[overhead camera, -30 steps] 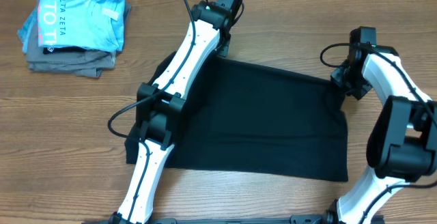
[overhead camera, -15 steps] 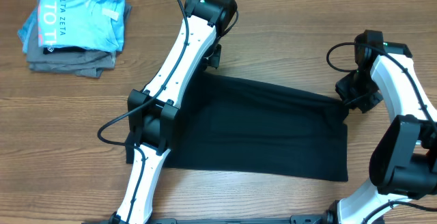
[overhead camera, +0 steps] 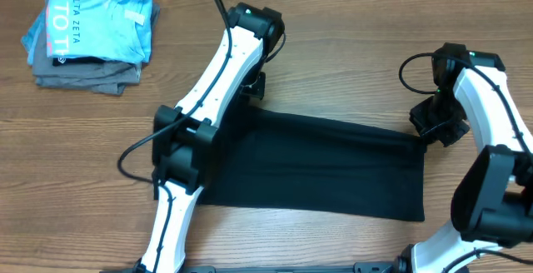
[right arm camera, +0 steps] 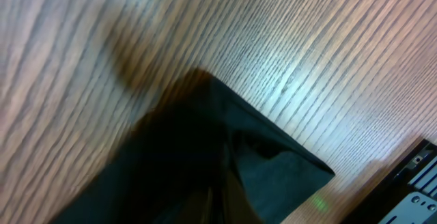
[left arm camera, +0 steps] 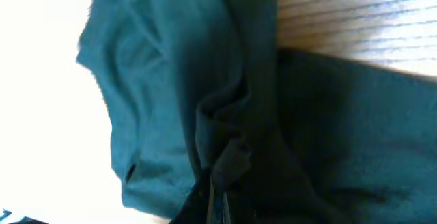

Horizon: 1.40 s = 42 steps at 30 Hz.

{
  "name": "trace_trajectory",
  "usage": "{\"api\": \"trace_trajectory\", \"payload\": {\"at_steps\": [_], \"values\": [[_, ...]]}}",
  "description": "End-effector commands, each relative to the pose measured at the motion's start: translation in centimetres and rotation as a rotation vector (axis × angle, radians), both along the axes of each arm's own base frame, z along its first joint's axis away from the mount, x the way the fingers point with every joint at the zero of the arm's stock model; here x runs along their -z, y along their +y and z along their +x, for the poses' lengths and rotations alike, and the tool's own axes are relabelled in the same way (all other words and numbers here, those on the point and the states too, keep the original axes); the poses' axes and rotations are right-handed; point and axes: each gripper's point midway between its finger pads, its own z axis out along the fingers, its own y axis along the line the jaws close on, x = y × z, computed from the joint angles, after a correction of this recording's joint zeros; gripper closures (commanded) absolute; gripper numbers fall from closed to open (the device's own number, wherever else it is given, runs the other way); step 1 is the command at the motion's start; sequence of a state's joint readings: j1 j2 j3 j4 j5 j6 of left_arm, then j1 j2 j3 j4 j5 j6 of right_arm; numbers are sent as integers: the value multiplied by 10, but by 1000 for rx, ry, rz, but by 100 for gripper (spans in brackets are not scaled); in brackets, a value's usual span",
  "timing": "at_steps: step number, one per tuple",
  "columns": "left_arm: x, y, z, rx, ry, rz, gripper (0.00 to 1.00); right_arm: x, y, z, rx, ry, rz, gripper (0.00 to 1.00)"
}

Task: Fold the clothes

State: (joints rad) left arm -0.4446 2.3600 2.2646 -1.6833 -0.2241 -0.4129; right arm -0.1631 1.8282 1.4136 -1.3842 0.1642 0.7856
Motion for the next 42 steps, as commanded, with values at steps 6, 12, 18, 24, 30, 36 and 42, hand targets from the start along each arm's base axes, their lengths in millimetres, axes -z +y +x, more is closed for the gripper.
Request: {"api": "trace_trajectory", "payload": {"at_steps": [6,12,18,24,30,36,42], "values": [[-55,26,-30,-42,-81,5,96,-30,5,-10,-28,-48,-33,96],[-21,39,-64,-61,74,72,96,-21,17,-17,-48,-37,-34,96],[-3,55,-86,-81,157,157,96,-8,18,-30,-48,10,-29,96],[6,60,-101,-55,228,171,7,-1,19,-44,-63,62,-20,96],[9,59,-100,-51,227,170,0,-2,20,-47,-156,88,4,0],[19,44,-80,-21,151,85,0,-2,20,-46,-155,82,3,0],[27,30,-66,-24,97,12,0,-2,20,-45,-156,81,3,0]]}}
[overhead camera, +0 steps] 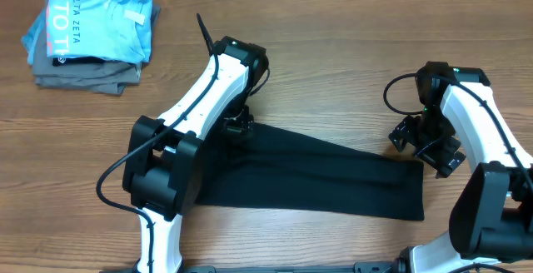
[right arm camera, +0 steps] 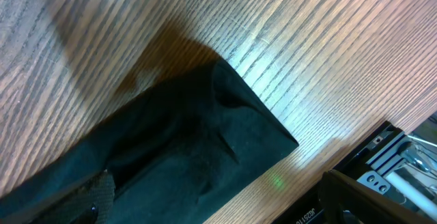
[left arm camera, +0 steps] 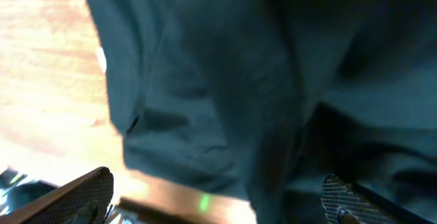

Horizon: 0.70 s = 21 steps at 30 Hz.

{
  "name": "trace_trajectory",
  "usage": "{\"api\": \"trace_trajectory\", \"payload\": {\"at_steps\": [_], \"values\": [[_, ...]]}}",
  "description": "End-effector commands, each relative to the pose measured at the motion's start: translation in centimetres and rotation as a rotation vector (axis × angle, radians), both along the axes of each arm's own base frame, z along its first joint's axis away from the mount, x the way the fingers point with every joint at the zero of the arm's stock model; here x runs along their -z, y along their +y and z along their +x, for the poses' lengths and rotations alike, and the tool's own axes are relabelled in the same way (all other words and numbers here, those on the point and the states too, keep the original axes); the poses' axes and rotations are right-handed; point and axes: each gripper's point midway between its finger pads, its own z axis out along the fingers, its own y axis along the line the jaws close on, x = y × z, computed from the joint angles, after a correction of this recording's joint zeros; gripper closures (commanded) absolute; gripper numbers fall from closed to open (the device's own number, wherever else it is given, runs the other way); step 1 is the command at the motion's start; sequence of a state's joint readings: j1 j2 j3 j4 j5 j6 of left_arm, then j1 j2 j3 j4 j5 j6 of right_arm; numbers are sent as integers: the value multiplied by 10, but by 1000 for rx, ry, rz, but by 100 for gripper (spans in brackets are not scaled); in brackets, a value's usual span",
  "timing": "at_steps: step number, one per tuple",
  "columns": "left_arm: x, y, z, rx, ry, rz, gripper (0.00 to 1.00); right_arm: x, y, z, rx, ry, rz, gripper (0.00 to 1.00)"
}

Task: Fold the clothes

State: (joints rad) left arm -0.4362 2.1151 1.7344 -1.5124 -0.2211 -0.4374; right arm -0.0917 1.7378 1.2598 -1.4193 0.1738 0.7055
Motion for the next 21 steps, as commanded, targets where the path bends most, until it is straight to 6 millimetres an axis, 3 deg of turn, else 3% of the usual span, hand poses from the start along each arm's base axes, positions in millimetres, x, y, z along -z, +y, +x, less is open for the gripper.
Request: {"api": "trace_trajectory", "payload": {"at_steps": [1,8,13,18,21], "values": [[3,-6,5,5,-8,-44,0,-7,-4,0,-5,-30,-17,0],[6,-15,10,-4,-26,-88,1,-7,-4,0,-6,-30,-17,0],[7,-15,11,-4,-31,-90,24,-6,-4,1,-5,-34,-18,0],[11,-10,9,-28,-20,-82,27,-7,-4,1,-6,-33,-17,0],[14,-6,7,-45,-6,-88,44,-7,-4,1,-6,-33,-17,0]]}}
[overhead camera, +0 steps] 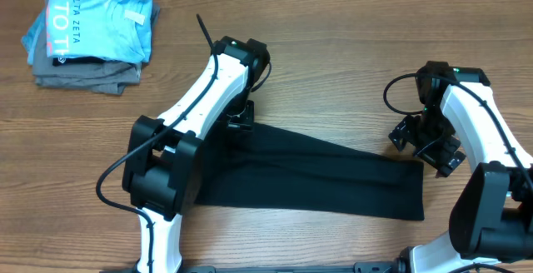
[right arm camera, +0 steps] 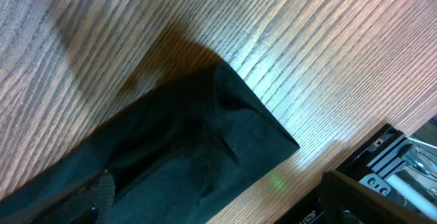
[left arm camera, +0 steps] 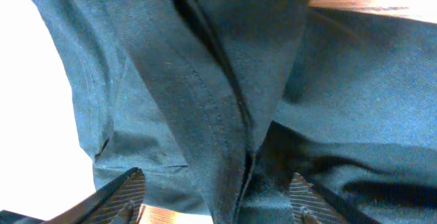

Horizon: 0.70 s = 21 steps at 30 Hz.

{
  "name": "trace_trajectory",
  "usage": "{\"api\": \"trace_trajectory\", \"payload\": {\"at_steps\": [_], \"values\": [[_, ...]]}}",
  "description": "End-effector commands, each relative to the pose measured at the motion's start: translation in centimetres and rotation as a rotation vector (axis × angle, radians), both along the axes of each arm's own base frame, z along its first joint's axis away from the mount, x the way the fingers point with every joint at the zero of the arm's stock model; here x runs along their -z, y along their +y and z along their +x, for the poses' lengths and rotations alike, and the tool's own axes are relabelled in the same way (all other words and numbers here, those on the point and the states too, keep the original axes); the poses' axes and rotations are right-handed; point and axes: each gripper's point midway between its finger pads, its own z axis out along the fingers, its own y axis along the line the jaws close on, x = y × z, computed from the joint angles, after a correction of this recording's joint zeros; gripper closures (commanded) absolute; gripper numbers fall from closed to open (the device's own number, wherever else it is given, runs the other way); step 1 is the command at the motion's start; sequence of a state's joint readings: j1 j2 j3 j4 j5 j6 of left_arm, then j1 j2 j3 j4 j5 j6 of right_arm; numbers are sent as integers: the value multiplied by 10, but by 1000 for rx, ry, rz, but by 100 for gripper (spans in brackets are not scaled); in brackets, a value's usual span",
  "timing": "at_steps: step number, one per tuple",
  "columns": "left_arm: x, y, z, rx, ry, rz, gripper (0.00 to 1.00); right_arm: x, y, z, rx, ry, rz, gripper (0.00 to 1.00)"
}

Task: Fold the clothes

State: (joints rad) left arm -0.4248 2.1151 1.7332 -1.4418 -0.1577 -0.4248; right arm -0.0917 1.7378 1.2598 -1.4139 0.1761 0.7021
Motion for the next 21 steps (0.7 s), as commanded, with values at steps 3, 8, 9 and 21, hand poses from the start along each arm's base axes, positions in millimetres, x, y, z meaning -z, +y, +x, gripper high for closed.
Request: {"api": "trace_trajectory", "payload": {"at_steps": [3,8,9,21], "values": [[11,13,-4,-47,37,-6,67,-7,-4,0,-2,-29,-16,0],[20,24,-9,-74,62,-8,77,-7,-4,0,-1,-28,-15,0],[21,25,-9,-76,65,-8,82,-7,-3,0,-2,-29,-15,0],[9,34,-20,-135,86,41,96,-6,-4,2,-2,-38,-16,0]]}}
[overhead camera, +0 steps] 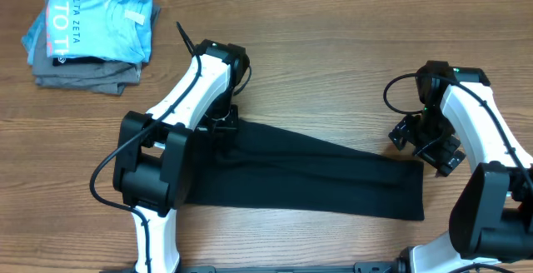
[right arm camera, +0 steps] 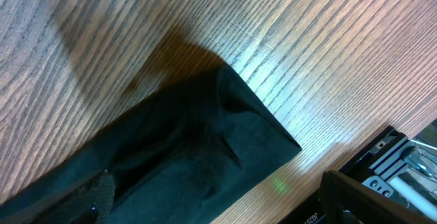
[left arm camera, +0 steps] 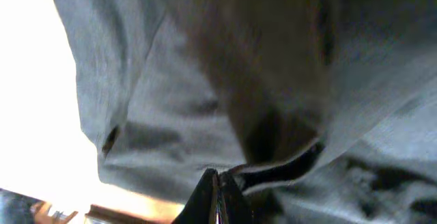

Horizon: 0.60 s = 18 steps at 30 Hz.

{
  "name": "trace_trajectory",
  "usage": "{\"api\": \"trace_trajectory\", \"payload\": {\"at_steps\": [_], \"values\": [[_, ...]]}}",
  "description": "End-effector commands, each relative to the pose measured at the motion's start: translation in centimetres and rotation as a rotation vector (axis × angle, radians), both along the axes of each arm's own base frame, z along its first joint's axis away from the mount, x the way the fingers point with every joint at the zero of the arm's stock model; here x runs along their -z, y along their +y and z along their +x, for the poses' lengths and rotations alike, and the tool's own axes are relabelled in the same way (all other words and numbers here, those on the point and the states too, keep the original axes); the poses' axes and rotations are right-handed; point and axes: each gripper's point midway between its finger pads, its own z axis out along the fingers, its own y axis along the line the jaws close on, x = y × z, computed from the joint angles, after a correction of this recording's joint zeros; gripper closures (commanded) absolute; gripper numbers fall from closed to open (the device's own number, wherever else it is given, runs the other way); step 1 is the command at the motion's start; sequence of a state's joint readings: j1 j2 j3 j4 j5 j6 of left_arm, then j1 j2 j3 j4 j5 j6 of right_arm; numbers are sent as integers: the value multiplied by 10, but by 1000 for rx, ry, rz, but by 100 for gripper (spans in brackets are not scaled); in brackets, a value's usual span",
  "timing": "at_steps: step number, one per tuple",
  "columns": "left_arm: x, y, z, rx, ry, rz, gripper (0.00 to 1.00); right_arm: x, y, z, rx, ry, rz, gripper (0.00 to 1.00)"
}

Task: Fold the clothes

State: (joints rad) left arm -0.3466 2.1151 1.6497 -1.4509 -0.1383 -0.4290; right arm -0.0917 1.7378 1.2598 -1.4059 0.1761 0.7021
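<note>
A black garment [overhead camera: 316, 173] lies folded into a long strip across the wooden table. My left gripper [overhead camera: 218, 125] is at the strip's far left corner. In the left wrist view the left gripper [left arm camera: 217, 186] has its fingers pressed together, shut on a fold of the cloth [left arm camera: 171, 115]. My right gripper [overhead camera: 425, 146] hovers over the strip's far right corner. In the right wrist view the right gripper [right arm camera: 229, 200] stands open, with the black corner [right arm camera: 205, 142] flat on the wood below it and nothing between the fingers.
A stack of folded clothes [overhead camera: 92, 32], light blue shirt on top of grey ones, sits at the far left corner of the table [overhead camera: 333, 57]. The right arm's black cable [overhead camera: 396, 90] loops beside its wrist.
My left gripper was open over the garment's far left part. It has moved a little left and is now shut on a fold of the cloth. The right gripper has not moved.
At first both grippers were shut on the garment's far corners, with the cloth spread wider. Later both were open and the garment lay as a narrower strip. The left gripper stayed open above the cloth, and now it is shut on the cloth.
</note>
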Motion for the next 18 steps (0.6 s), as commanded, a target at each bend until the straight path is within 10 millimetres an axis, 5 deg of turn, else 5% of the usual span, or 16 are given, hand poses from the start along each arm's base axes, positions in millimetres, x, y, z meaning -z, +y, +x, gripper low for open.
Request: {"api": "trace_trajectory", "payload": {"at_steps": [1,7,8,10,12,18], "values": [[-7,4,-4,-46,-2,30,96,-7,-3,0,-2,-30,-15,0],[-13,1,7,-26,-71,12,87,-6,-4,2,-1,-39,-16,0],[-15,0,9,-25,-83,4,76,-6,-4,2,-1,-39,-16,0],[-16,-6,14,0,-105,-29,34,-6,-4,2,-1,-39,-16,0],[-15,-13,20,30,-126,-70,16,-6,-3,3,-1,-43,-15,0],[-11,-31,35,70,-172,-175,16,-6,-2,3,0,-44,-9,0]]}}
